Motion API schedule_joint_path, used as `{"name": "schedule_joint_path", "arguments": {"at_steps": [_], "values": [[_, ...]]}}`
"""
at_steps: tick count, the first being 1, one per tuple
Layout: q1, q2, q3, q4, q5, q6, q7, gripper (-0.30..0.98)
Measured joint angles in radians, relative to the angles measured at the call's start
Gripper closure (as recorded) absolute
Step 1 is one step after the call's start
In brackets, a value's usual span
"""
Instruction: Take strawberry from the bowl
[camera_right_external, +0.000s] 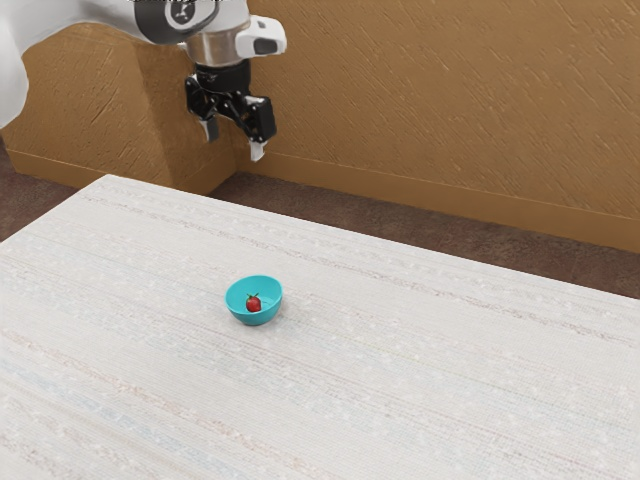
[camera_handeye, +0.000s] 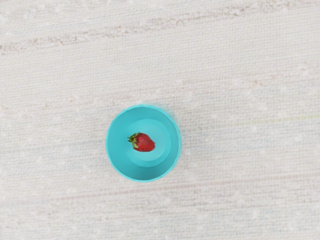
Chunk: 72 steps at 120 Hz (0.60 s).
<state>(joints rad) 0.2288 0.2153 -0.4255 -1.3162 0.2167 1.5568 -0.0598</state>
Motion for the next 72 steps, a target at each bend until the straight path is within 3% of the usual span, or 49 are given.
{"name": "schedule_joint_path", "arguments": {"at_steps": [12,28,72], "values": [[0.006,0.014,-0.032,-0.001,0.061,0.002,-0.037,0.00],[0.011,0.015,-0.029,-0.092,0.094,0.027,-0.077,0.00],[0.019,-0.058,0.029,-0.470,0.073,0.273,-0.153,0.00]]}}
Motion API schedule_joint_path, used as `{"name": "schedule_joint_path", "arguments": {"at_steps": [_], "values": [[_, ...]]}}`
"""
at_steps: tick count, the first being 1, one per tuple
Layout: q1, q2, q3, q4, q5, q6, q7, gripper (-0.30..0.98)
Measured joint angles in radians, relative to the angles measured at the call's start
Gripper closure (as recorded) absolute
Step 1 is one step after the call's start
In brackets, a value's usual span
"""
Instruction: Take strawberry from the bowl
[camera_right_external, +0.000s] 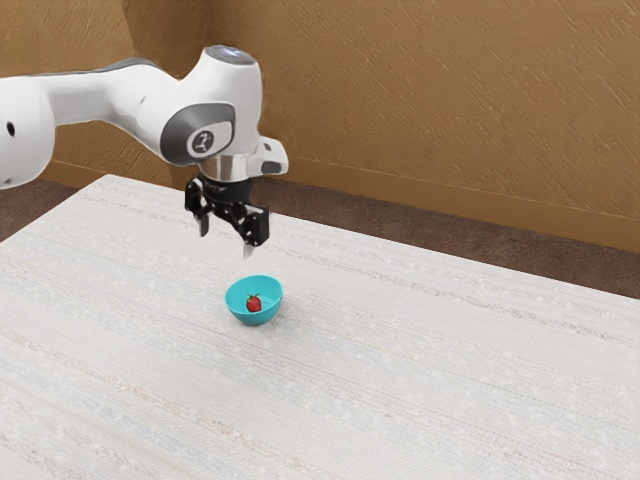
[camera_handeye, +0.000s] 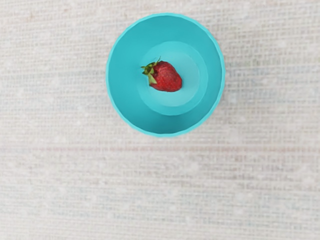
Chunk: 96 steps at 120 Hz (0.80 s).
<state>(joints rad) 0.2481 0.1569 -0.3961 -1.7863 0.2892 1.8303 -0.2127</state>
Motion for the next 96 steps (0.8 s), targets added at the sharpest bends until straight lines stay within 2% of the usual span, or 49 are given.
{"name": "schedule_joint_path", "arguments": {"at_steps": [10,25,44,66,96], "values": [[0.004,-0.021,0.006,-0.058,-0.015,0.057,-0.011,0.03],[0.001,-0.034,0.017,-0.155,-0.090,0.134,-0.021,0.11],[0.003,-0.007,0.044,-0.168,-0.157,0.197,-0.024,0.26],[0.007,0.112,0.067,-0.096,-0.178,0.240,-0.023,0.37],[0.017,0.222,0.105,-0.020,-0.176,0.262,-0.023,0.42]]}}
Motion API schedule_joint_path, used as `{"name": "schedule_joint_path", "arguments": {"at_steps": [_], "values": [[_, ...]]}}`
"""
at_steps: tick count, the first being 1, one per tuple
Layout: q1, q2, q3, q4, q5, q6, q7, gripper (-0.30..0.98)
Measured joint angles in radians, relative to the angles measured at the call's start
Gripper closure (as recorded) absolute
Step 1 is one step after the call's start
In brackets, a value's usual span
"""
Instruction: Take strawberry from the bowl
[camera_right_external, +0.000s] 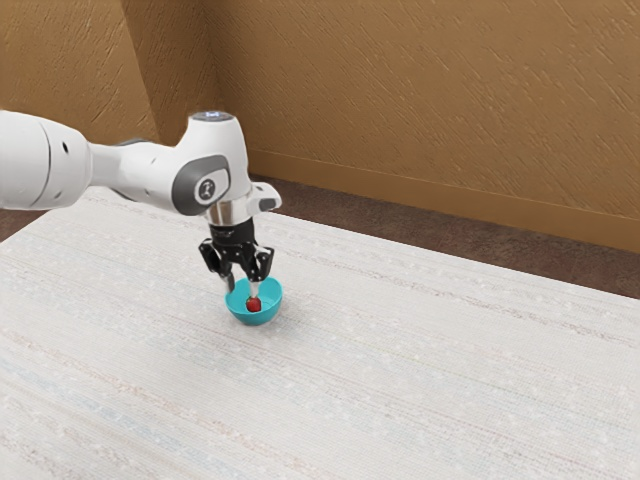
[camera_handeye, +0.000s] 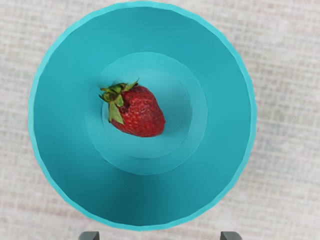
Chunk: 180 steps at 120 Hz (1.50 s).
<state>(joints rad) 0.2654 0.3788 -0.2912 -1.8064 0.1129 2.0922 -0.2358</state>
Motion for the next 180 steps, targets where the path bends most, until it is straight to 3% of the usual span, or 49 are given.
{"name": "schedule_joint_path", "arguments": {"at_steps": [91,180], "values": [[-0.001,0.192,0.021,0.138,0.005,0.029,-0.003,0.43],[-0.001,0.275,0.029,0.213,0.005,0.039,-0.006,0.42]]}}
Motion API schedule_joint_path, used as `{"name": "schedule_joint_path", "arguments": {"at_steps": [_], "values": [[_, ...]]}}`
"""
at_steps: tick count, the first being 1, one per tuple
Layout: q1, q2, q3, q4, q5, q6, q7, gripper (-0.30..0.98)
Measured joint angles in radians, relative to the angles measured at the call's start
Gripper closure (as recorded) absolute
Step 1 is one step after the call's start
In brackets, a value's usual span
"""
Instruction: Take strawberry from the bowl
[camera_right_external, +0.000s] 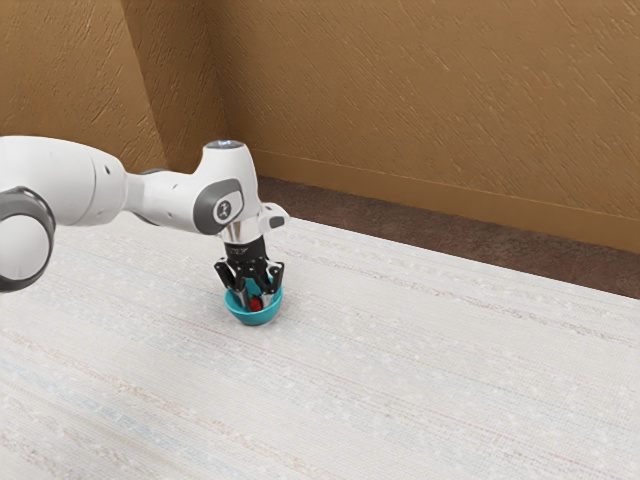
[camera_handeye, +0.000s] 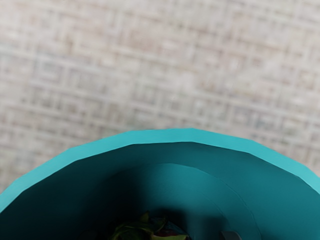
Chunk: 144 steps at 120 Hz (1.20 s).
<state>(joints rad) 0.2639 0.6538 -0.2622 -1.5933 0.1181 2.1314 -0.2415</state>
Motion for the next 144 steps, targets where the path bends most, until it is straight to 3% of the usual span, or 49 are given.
{"name": "schedule_joint_path", "arguments": {"at_steps": [48,92,112,144], "values": [[0.000,-0.003,-0.001,0.001,0.002,0.001,-0.006,0.58],[0.000,-0.093,-0.005,-0.027,0.013,-0.001,-0.024,0.65],[-0.001,-0.169,-0.057,-0.055,0.014,-0.008,-0.033,0.67],[-0.062,-0.147,-0.137,-0.046,0.019,-0.010,-0.048,0.70]]}}
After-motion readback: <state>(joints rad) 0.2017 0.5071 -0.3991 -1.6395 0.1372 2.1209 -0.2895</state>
